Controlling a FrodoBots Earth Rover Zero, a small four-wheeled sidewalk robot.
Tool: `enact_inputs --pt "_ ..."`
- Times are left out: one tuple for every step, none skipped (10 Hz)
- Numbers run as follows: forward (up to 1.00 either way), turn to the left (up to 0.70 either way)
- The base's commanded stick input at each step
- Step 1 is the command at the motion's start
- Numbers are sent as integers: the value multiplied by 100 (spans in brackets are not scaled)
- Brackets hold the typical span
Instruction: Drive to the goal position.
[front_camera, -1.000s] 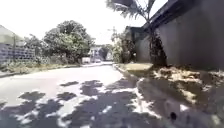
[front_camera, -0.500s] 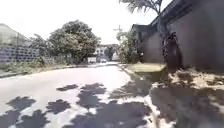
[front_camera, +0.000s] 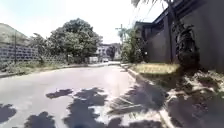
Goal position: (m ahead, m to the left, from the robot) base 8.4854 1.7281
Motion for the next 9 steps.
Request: enact_inputs --pt "98 -36" --pt "98 -33" --pt "98 -23" --pt "98 -11" --pt "98 0" --pt "98 0" --pt "98 0" --pt "98 0" --pt "98 0"
